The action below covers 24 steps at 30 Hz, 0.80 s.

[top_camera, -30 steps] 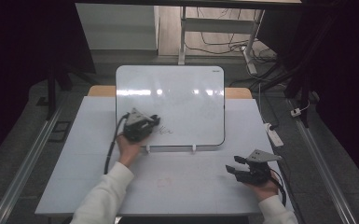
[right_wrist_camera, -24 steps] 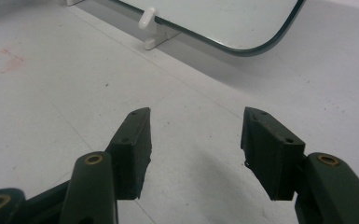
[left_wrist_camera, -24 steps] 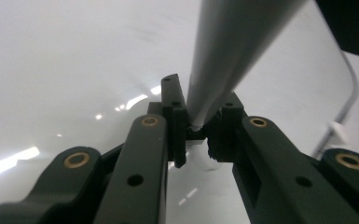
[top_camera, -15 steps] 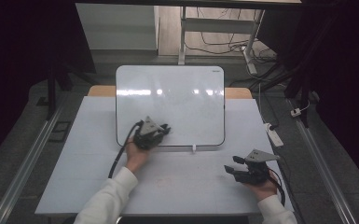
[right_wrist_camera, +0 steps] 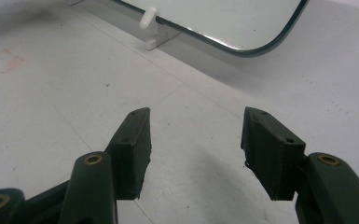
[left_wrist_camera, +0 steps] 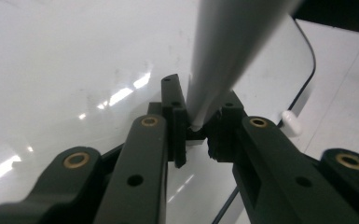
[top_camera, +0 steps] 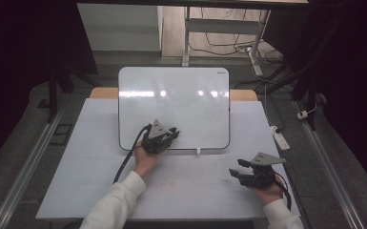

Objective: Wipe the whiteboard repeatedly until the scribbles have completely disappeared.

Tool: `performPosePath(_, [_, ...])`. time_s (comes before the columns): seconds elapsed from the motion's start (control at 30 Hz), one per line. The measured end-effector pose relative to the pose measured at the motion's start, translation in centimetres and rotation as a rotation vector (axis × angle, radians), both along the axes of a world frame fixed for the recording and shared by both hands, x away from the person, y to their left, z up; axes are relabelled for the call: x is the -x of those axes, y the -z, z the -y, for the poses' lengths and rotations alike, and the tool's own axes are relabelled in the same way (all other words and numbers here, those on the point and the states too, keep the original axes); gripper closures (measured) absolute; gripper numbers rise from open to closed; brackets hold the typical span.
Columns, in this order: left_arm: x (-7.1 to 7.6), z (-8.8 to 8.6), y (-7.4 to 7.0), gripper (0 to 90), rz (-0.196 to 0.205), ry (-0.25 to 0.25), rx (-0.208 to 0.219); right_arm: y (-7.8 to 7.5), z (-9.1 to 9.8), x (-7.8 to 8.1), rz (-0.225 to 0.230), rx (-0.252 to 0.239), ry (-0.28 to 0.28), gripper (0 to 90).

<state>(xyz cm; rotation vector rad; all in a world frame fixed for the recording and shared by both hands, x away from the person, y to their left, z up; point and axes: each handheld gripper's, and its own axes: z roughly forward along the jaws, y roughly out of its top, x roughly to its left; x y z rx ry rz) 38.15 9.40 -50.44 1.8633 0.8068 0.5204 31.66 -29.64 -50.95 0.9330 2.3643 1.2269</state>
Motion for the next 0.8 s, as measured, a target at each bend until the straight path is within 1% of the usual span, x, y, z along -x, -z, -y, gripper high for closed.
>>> performPosePath(0.1, [-0.4, -3.3, -0.6, 78.1, -0.011, -0.074, 0.061, 0.0, 0.1, 0.0, -0.001, 0.001, -0.003, 42.5])
performPosePath(0.13, [-0.4, -3.9, -0.7, 78.1, -0.014, -0.088, 0.076, 0.0, 0.0, 0.1, -0.002, -0.001, -0.003, 42.5])
performPosePath(0.17, [-0.4, -4.1, -0.6, 78.1, -0.022, -0.088, 0.089, 0.0, 0.0, 0.1, 0.0, -0.001, -0.003, 42.5])
performPosePath(0.2, [-0.4, -3.8, -0.6, 78.1, -0.014, -0.095, 0.09, 0.0, 0.0, 0.1, 0.002, -0.002, -0.004, 42.5])
performPosePath(0.23, [-0.3, -3.2, -0.5, 78.1, -0.013, -0.085, 0.084, 0.0, 0.0, 0.1, 0.003, -0.001, -0.005, 42.5])
performPosePath(0.27, [-0.3, -2.3, -0.2, 78.1, -0.023, -0.065, 0.093, 0.0, -0.1, 0.1, 0.005, 0.001, -0.004, 42.5])
performPosePath(0.3, [-0.3, -1.2, 0.1, 78.1, -0.026, -0.036, 0.088, -0.1, -0.1, 0.1, 0.006, 0.001, -0.004, 42.5])
performPosePath(0.33, [-0.2, 0.1, 0.3, 78.1, -0.025, -0.009, 0.073, -0.1, -0.1, 0.1, 0.007, 0.001, -0.003, 42.5])
performPosePath(0.37, [0.1, 1.6, 0.7, 78.1, -0.024, 0.021, 0.048, -0.1, -0.1, 0.1, 0.008, 0.001, -0.002, 42.5])
performPosePath(0.43, [0.4, 2.6, 0.8, 78.1, -0.011, 0.04, 0.004, -0.2, -0.1, 0.1, 0.01, 0.0, -0.001, 42.5])
performPosePath(0.47, [0.4, 2.4, 0.7, 78.1, -0.007, 0.037, -0.01, -0.2, 0.0, 0.1, 0.009, -0.001, 0.0, 42.5])
performPosePath(0.5, [0.3, 2.0, 0.5, 78.1, -0.01, 0.031, -0.006, -0.2, 0.0, 0.1, 0.007, -0.001, 0.001, 42.4])
performPosePath(0.53, [0.2, 1.1, 0.4, 78.1, -0.012, 0.016, 0.002, -0.2, 0.0, 0.1, 0.007, -0.001, 0.0, 42.4])
performPosePath(0.63, [0.0, -1.9, -0.3, 78.1, -0.002, -0.064, 0.032, -0.1, 0.0, 0.1, 0.008, -0.002, -0.002, 42.4])
performPosePath(0.7, [0.0, -3.3, -0.5, 78.1, -0.008, -0.093, 0.054, -0.2, 0.0, 0.1, 0.009, -0.002, -0.003, 42.4])
performPosePath(0.73, [0.0, -3.6, -0.4, 78.1, -0.014, -0.094, 0.068, -0.1, 0.0, 0.1, 0.008, -0.004, -0.003, 42.5])
performPosePath(0.77, [0.1, -3.5, -0.3, 78.1, -0.009, -0.097, 0.068, -0.1, -0.1, 0.1, 0.01, -0.002, -0.003, 42.4])
performPosePath(0.8, [0.3, -3.1, -0.2, 78.1, -0.003, -0.099, 0.058, -0.1, -0.1, 0.1, 0.009, -0.001, -0.003, 42.5])
